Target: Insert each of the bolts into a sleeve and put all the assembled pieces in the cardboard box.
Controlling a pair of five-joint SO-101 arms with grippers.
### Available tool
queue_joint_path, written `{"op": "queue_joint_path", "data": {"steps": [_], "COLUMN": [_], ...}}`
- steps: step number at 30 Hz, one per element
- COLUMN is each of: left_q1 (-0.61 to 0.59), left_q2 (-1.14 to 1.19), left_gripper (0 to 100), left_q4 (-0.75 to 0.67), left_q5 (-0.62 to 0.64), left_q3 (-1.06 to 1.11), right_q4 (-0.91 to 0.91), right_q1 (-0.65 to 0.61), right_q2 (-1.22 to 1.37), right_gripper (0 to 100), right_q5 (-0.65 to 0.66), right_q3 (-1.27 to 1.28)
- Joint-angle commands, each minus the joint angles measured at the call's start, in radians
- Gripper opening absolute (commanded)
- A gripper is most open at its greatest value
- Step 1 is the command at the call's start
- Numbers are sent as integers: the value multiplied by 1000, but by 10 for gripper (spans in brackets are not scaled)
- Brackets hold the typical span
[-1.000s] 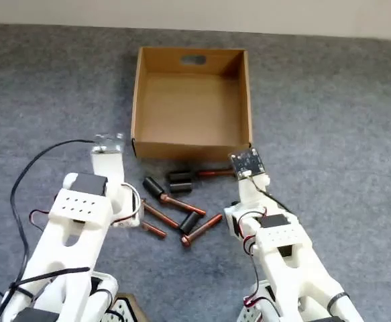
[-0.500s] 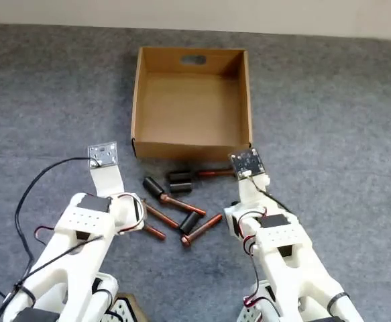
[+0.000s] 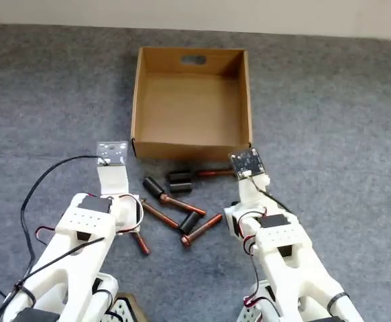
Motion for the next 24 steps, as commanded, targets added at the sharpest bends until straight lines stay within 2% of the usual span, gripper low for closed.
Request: {"op": "queue_joint_path", "data": {"steps": [1, 6, 10, 13, 17, 24], "left_q1": [7, 7, 5, 10, -7, -31], "left_q2": [-12, -12, -12, -12, -12, -4], "left_gripper": [22, 8, 11, 51, 221, 234], "left_q4": [-14, -12, -2, 52, 123, 173], "left_q5": [-110, -252, -305, -308, -304, -164], "left_q3": [-16, -85, -160, -189, -196, -194], "right_q4": [-15, -15, -15, -15, -15, -15], "right_q1": [1, 1, 1, 1, 1, 1], "right_q2": [-10, -10, -10, -10, -10, -10], "right_gripper": [6, 6, 6, 6, 6, 6], "right_q5": [-6, -6, -6, -6, -6, -6], "right_q3": [2, 2, 2, 2, 2, 2]}}
